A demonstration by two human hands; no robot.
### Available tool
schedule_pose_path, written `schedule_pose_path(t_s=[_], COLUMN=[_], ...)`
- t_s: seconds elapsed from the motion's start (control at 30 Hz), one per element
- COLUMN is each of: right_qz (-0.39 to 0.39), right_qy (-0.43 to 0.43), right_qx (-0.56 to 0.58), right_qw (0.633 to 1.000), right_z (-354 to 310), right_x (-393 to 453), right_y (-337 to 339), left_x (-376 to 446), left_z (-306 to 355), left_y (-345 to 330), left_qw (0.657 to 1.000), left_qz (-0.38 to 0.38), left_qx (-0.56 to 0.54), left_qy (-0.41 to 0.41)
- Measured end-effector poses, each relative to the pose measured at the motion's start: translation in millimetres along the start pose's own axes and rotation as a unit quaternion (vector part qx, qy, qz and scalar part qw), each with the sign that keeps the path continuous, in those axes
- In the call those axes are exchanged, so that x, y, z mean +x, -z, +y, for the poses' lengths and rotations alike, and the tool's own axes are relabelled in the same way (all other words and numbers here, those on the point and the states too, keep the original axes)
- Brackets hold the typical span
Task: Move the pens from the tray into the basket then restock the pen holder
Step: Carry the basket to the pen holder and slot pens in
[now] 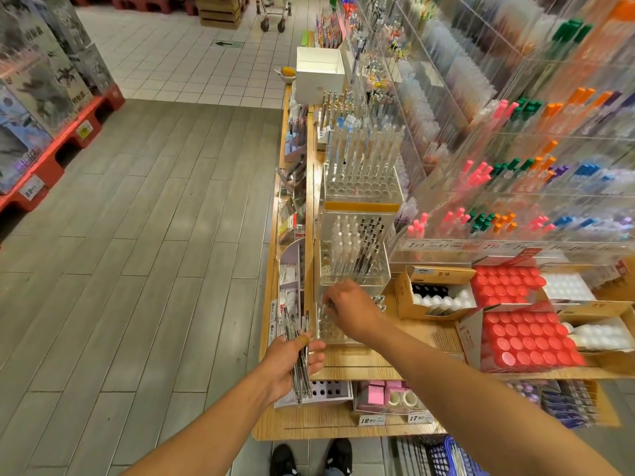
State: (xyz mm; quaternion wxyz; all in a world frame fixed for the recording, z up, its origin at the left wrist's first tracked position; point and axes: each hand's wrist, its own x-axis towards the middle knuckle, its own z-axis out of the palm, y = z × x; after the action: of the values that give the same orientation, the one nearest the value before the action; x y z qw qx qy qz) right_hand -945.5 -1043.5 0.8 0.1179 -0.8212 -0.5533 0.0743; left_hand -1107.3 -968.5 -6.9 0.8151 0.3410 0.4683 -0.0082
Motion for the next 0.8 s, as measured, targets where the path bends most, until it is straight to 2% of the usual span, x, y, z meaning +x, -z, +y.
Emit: schedule_pose_path(t_s=[0.17, 0.23, 0.3, 0.37, 0.5, 0.57, 0.63, 0.8], right_qz=[-0.013, 0.02, 0.058, 0.04, -0.058, -0.083, -0.09, -0.046], right_qy=[0.004, -0.007, -0.032, -0.077, -0.192, -0.237, -0.253, -0.307], right_qx=[-0.092, -0.078, -0.003, 0.124, 0.355, 0.408, 0.438, 0.475], right_qw=[0.996, 0.997, 0.998, 0.988, 0.913, 0.878, 0.858, 0.823], right_z=[-7, -9, -8, -6, -1, 3, 9, 35], right_x=[1, -3, -12, -22, -41, -49, -57, -77], right_y=[-4, -5, -3, 2, 14, 19, 25, 41], left_x=[-1, -2, -3, -4, -6, -7, -7, -2], left_z=[-2, -3, -3, -3, -5, -8, -11, -16], left_y=[-2, -3, -5, -9, -21, -30, -39, -52], left_qw=[1.0, 1.0, 1.0, 0.999, 0.997, 0.994, 0.992, 0.994], left_qz=[-0.009, -0.017, -0.028, -0.041, -0.077, -0.098, -0.109, -0.088], left_qx=[0.005, 0.003, -0.002, -0.003, 0.028, 0.046, 0.061, 0.069], left_qy=[-0.004, -0.004, -0.001, 0.0, -0.003, 0.0, 0.004, 0.011])
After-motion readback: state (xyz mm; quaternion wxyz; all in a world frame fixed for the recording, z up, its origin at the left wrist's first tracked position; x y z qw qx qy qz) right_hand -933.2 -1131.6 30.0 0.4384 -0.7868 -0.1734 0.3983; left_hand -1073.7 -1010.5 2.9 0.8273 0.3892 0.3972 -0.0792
